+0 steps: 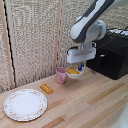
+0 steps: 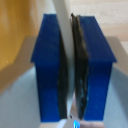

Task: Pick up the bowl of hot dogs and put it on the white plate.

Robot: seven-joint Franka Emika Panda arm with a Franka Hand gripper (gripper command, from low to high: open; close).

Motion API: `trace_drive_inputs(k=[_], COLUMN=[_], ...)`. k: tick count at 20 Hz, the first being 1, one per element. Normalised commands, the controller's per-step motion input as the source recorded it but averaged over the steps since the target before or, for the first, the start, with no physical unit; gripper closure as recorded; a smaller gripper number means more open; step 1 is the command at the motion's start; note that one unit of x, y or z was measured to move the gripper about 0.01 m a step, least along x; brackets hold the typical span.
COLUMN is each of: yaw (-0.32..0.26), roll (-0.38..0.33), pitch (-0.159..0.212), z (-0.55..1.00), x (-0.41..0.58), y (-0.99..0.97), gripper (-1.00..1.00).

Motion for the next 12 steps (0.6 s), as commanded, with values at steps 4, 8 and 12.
trace_drive_inputs(k=[4,8,12], yaw=[0.065,0.010,0.000], roll=[0.014,0.025,0.001], pitch=[0.142,0.081,0.018], z=[0.71,0.56,0.42], x=[0.419,0.436,0.479], y=[0.71,0.82,0.85], gripper=[1.00,1.00,1.00])
